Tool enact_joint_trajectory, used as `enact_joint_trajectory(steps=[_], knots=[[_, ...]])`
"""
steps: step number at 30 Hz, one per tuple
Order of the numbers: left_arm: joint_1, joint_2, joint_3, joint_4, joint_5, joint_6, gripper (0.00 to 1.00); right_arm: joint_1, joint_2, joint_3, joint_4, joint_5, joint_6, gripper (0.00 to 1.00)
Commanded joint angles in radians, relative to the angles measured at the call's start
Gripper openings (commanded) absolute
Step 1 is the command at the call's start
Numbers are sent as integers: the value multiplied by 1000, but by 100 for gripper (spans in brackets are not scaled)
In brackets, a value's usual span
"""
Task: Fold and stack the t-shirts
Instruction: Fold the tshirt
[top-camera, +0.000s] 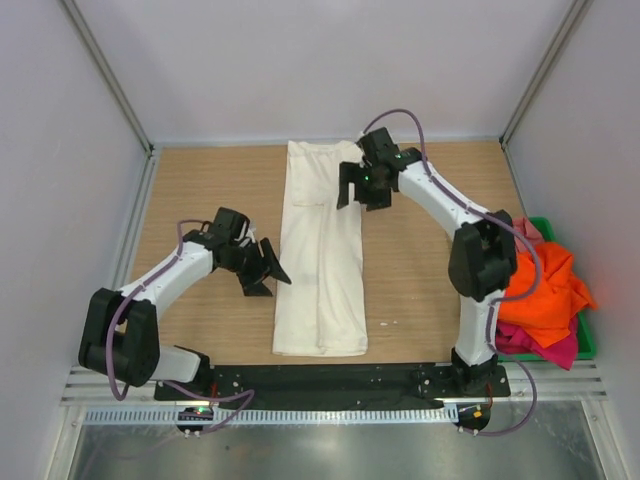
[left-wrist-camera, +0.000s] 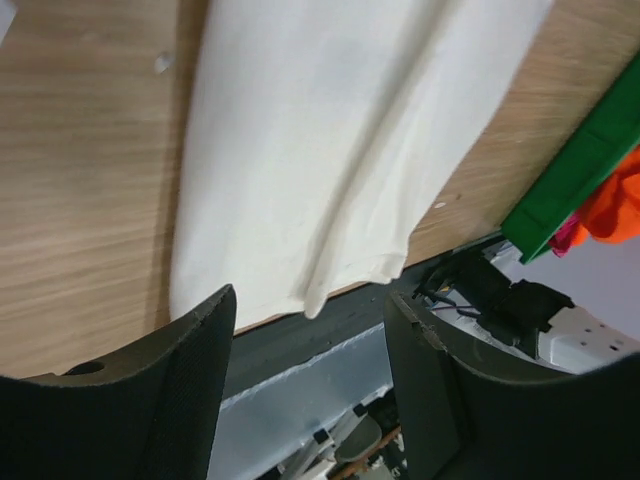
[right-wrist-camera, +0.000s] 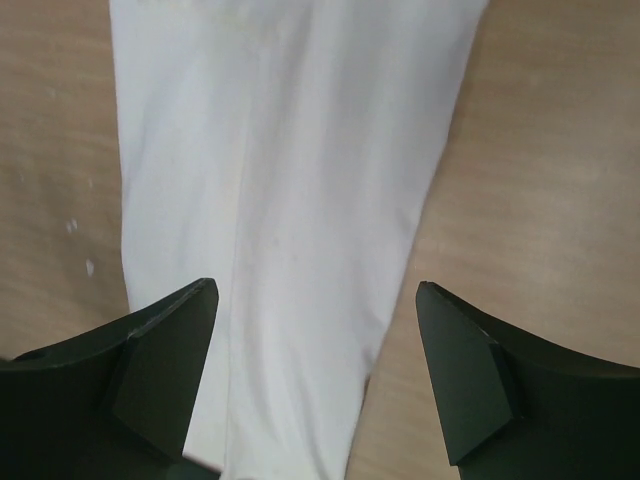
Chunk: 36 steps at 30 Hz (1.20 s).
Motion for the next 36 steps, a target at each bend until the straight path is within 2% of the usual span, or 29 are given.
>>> enact_joint_trajectory(steps=[1, 2, 4, 5, 9, 12, 13, 15, 17, 25, 36], knots=[[9, -14, -60, -100, 7, -2, 62, 7, -274, -266, -42, -126, 52, 86], [9, -23, -71, -112, 1, -8, 61, 8, -324, -422, -26, -202, 67, 86], [7, -51, -106, -119, -19, -25, 62, 8, -467, -584, 54, -321, 131, 87], [7, -55, -120, -116, -21, -31, 63, 7, -504, -717, 73, -387, 155, 88], [6, -57, -198, -108, 1, -56, 63, 16, -713, -1004, 218, -439, 265, 88], [-2, -63, -270, -88, 25, -72, 62, 36, -780, -1176, 319, -519, 343, 83], [-6, -68, -278, -80, 27, -80, 62, 45, -791, -1238, 341, -527, 357, 77], [-23, -71, -287, -79, 21, -79, 61, 70, -817, -1284, 369, -518, 391, 69], [-30, -68, -289, -98, -2, -72, 61, 77, -845, -1342, 396, -515, 428, 66], [-33, -62, -340, -71, -7, -80, 61, 99, -899, -1511, 548, -519, 558, 65], [-51, -39, -389, 0, 27, -91, 58, 131, -857, -1566, 631, -513, 607, 62]])
